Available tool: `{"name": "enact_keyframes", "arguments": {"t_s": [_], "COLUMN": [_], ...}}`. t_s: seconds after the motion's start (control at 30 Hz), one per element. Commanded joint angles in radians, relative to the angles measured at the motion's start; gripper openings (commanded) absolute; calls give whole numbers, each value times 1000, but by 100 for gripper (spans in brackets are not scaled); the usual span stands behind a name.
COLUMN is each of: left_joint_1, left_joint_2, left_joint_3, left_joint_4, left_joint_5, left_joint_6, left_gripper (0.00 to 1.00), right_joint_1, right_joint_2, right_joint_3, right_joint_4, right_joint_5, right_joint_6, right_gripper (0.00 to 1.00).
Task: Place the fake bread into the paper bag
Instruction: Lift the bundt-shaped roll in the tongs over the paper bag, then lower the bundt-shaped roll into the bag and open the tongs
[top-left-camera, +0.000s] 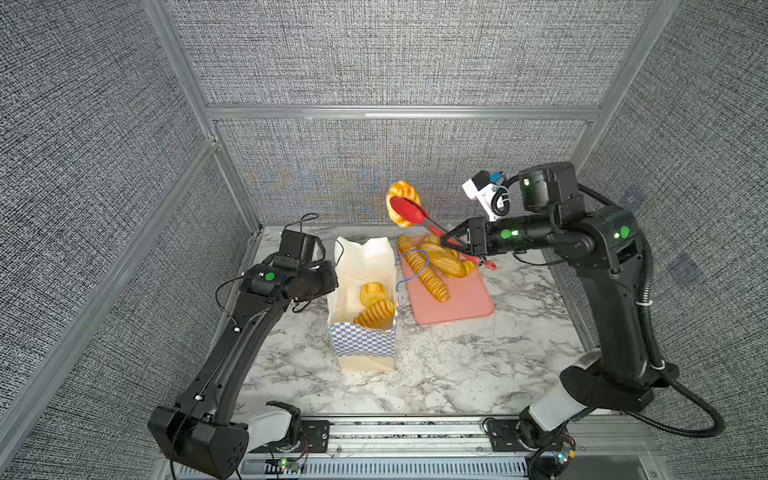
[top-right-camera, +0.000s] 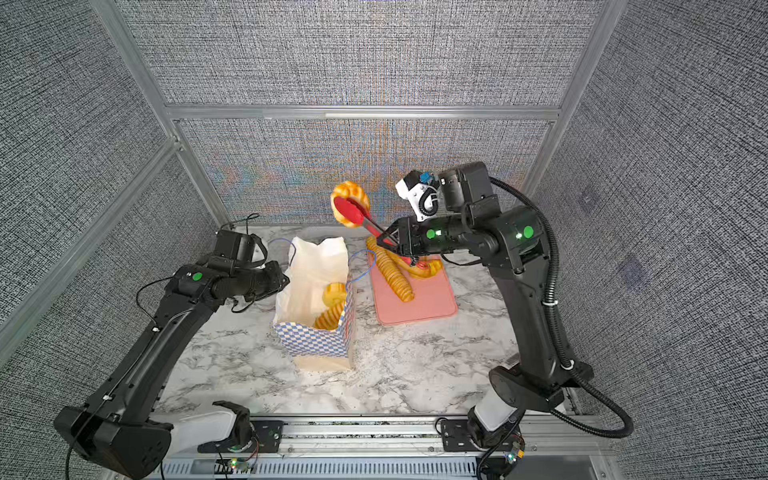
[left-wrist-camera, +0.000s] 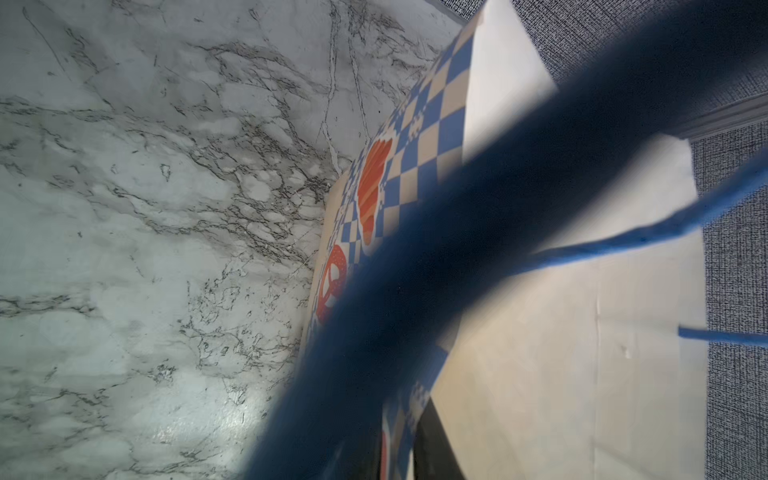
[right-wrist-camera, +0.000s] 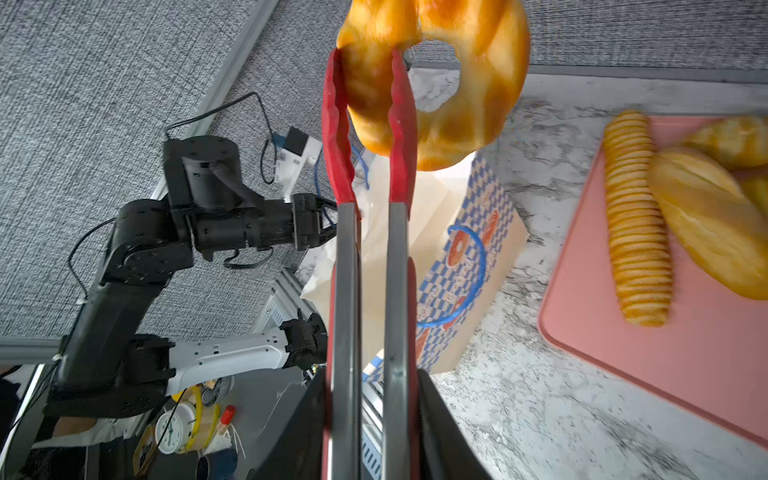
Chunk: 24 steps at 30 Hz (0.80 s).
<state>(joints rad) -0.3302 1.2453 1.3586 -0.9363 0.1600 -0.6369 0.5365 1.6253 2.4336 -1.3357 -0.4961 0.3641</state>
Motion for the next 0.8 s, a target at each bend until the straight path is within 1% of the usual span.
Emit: {"name": "enact_keyframes", "arguments": {"t_s": [0.0,0.13,0.47,0.77], "left_joint_1": [0,0,1,1], "left_joint_2": [1,0,-4,-13], "left_joint_3": [0,-1,-7,-24], "left_joint_4": [8,14,25,43], "left_joint_5": [3,-3,-27,-39], "left_joint_6": [-4,-12,-37,-60], "left_gripper": [12,7,2,0], "right_joint_1": [34,68,136,169], "right_joint_2": [2,16,48,23], "right_joint_3": [-6,-11,-22,-133], "right_joint_4": [91,82,27,21], "right_joint_5": [-53,-37,0,27], "right_joint_6": [2,-6,-45,-67], "right_gripper": [33,33,33,33]}}
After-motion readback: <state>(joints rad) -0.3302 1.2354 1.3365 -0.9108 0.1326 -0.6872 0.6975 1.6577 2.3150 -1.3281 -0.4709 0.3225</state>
